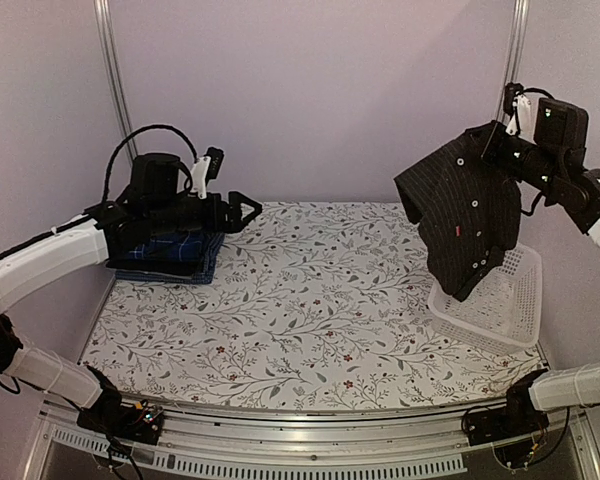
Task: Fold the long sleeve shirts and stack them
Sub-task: Place the square-folded shirt at the center of the board.
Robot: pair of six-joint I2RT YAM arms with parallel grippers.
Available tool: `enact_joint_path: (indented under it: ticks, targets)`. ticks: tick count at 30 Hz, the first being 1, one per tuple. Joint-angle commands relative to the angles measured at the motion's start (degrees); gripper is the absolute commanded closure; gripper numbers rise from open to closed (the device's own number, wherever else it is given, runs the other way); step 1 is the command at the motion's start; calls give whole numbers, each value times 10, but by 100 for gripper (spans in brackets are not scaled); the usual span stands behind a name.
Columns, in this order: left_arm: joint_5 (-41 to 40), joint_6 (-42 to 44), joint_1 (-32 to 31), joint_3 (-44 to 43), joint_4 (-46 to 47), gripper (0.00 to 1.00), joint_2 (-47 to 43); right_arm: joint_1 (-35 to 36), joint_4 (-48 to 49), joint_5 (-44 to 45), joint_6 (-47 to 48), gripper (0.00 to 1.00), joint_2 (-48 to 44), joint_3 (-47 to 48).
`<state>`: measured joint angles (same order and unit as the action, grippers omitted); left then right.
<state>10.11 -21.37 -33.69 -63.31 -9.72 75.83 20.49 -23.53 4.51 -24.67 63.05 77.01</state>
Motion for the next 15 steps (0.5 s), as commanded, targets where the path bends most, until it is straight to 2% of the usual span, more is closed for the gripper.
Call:
enact_joint_path:
  ticks: [1,4,9,12,15]
  targets:
    - [4,-2,0,-21,4,0,3,73,30,-1,65,100,57,116]
    - [3,-3,0,-26,2,0,2,115,34,-16,98,100,105,204]
    - [-3,-8,0,-28,-2,0,-4,130,59,-96,96,100,214,298]
    - [-18,-8,0,-20,-11,0,-17,139,62,-108,83,100,275,306]
    - [-31,-5,2,-7,-25,0,-30,145,64,-105,65,100,325,275]
